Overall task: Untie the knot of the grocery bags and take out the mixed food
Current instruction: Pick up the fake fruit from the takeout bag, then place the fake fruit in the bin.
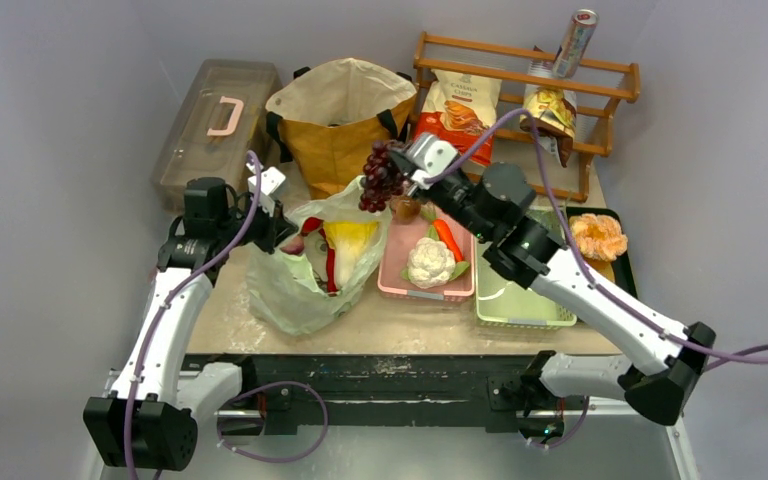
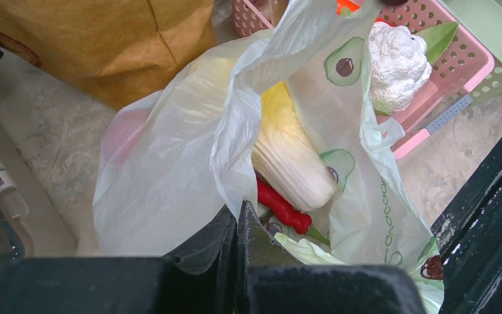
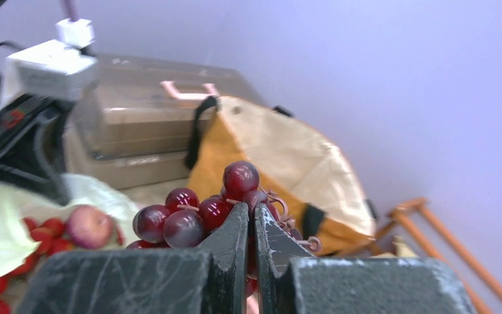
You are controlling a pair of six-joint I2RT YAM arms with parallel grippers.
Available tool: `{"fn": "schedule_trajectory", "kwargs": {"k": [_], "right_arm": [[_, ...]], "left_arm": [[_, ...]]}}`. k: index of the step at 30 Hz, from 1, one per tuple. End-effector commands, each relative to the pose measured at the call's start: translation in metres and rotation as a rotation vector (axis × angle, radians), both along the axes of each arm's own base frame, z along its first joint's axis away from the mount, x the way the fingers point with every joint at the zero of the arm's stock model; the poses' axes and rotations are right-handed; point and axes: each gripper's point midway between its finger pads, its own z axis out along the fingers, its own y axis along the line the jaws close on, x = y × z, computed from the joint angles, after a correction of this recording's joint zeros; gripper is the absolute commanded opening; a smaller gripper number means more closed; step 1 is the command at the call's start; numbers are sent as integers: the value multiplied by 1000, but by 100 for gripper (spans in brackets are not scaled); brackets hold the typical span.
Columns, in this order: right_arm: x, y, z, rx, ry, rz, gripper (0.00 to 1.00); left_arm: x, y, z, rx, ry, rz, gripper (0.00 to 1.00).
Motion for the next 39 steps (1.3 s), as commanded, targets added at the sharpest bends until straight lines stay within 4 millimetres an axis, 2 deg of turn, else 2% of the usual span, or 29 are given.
{"fn": "schedule_trajectory", "kwargs": {"k": [1, 7, 10, 13, 19, 22, 26, 27, 28, 31, 34, 35, 36, 37, 38, 39], "right_arm": [[9, -60, 52, 33, -96, -208, 0], [29, -135, 37, -21, -11, -401, 0], [31, -174, 17, -73, 31, -509, 0], [18, -209, -14, -159, 82, -589, 0], [-21, -251, -71, -284, 217, -668, 0], [-39, -259, -111, -353, 312, -662, 0], [-47, -275, -175, -475, 419, -715, 0], [-47, -280, -184, -497, 424, -741, 0], [-44, -284, -189, -506, 419, -767, 0], [-40, -290, -189, -509, 417, -816, 0], [-45, -288, -196, -518, 444, -791, 0], [-47, -286, -205, -530, 464, -777, 11], [-49, -284, -209, -534, 481, -762, 39], [-49, -278, -209, -515, 505, -735, 64], [-48, -269, -207, -494, 526, -697, 78], [-45, -257, -197, -454, 529, -648, 83]], "left_arm": [[7, -3, 15, -12, -41, -7, 0], [10, -4, 14, -24, -28, -3, 0], [12, -3, 17, -21, -33, 7, 0], [15, -2, 19, -17, -37, 15, 0], [16, -2, 17, -21, -31, 18, 0], [16, -3, 18, -30, -31, 17, 0], [13, -3, 17, -32, -35, 14, 0], [12, -4, 18, -31, -37, 10, 0], [11, -3, 18, -29, -39, 8, 0], [8, -4, 18, -27, -45, 5, 0], [9, -5, 18, -31, -49, -2, 0], [9, -5, 18, -33, -50, -4, 0], [10, -5, 18, -34, -52, -4, 0], [11, -5, 19, -35, -55, -4, 0], [12, -5, 20, -34, -58, -5, 0], [12, -5, 21, -33, -62, -5, 0]]}}
